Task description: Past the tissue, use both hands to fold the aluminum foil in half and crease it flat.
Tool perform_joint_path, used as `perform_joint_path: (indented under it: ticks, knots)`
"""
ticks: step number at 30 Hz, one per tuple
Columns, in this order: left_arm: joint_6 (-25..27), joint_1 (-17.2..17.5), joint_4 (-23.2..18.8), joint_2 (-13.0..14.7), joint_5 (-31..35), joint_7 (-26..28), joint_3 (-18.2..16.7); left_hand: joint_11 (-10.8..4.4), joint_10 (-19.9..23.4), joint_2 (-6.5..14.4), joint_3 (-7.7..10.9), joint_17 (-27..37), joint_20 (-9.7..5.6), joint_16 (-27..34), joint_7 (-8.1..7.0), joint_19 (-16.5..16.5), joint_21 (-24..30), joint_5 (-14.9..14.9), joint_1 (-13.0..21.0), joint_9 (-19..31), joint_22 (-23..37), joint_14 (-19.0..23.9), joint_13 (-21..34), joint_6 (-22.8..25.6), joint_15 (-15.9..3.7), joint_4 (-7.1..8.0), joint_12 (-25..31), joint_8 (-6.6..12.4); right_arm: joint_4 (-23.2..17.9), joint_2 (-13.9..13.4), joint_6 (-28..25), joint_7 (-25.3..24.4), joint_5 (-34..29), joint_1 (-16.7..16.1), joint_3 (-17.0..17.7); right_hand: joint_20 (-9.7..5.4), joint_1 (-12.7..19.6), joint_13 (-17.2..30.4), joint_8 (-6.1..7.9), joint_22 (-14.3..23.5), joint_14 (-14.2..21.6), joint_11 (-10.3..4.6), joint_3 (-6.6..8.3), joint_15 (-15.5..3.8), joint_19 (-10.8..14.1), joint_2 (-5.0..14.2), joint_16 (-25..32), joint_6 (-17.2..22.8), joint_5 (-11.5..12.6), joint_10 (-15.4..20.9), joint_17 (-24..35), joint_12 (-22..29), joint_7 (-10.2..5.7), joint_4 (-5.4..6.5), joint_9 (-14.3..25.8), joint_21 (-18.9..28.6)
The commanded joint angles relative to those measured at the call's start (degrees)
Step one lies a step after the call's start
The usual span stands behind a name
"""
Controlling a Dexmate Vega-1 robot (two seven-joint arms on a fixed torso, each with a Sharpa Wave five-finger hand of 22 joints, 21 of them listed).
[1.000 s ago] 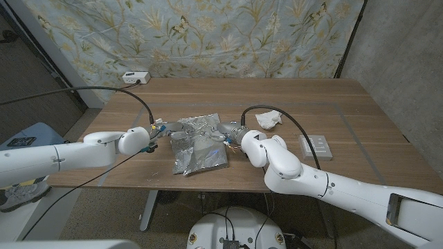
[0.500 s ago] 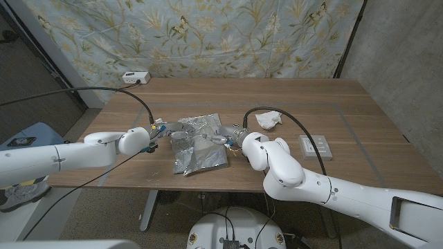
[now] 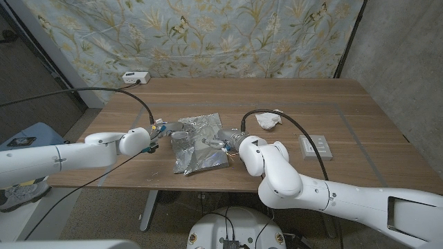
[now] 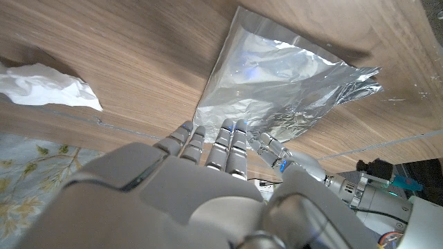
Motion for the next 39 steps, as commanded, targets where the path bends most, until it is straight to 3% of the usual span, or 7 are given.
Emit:
perform_joint_path:
  ticks: [1, 13, 23, 39]
  knots:
    - [-0.3, 0.1, 0.6, 0.0, 0.0, 0.7, -0.4, 0.26, 0.3, -0.1, -0.09, 0.0, -0.05, -0.1, 0.31, 0.0, 0.2, -0.1, 0.8, 0.3, 0.2, 0.6, 0.1, 0.4, 0.06, 0.21, 0.1, 0.18, -0.9, 1.0, -3.3, 5.6, -5.1, 0.2, -3.1, -1.85, 1.0, 0.0, 0.39, 0.0, 0.1, -0.26, 0.87, -0.78, -0.2, 4.63, 0.3, 0.4, 0.5, 0.4, 0.1, 0.3, -0.52, 0.10, 0.2, 0.1]
    - [-2.3, 0.0, 1.7, 0.1, 0.2, 0.7, -0.5, 0.24, 0.2, -0.2, -0.13, 0.0, -0.08, -0.1, 0.21, 0.0, 0.2, -0.1, 0.8, 0.3, 0.2, 0.6, 0.1, 0.4, 0.08, 0.09, 0.1, 0.16, -0.4, 2.3, -3.5, 10.2, -9.6, -0.8, -3.3, -1.91, 1.6, 0.0, 0.65, 0.0, 0.9, 0.17, 2.41, -0.40, 0.0, 4.28, 0.5, 1.4, 1.1, 1.4, 0.1, 0.5, -0.15, 0.18, 0.2, 0.1]
    - [-2.6, -0.1, 2.2, 0.1, 0.6, 0.6, -0.6, 0.22, 0.2, -0.1, -0.19, 0.0, -0.08, -0.1, 0.27, 0.0, 0.2, -0.1, 0.9, 0.3, 0.2, 0.6, 0.1, 0.4, 0.06, 0.07, 0.1, 0.17, -0.1, 1.8, -1.7, 12.9, -13.4, -3.7, -2.1, -1.82, 1.9, 0.0, 0.91, 0.0, 1.5, 0.46, 3.30, 0.08, -0.2, 3.79, 0.6, 2.6, 1.3, 2.5, 0.1, 0.7, 0.12, 0.21, 0.2, 0.1]
    - [-3.1, -0.2, 1.7, 0.6, 1.0, 0.5, -0.6, 0.24, 0.2, -0.1, -0.21, 0.0, -0.05, -0.1, 0.32, 0.0, 0.2, -0.1, 1.0, 0.3, 0.2, 0.5, 0.1, 0.4, 0.08, -0.02, 0.1, 0.18, 3.2, 3.5, 3.9, 12.0, -15.8, -10.1, 3.2, -1.93, 1.9, 0.1, 0.80, -0.1, 2.1, 0.73, 3.94, 0.06, 0.4, 3.52, 0.7, 2.9, 1.5, 3.0, 0.2, 0.7, 0.33, 0.34, 0.2, 0.3]
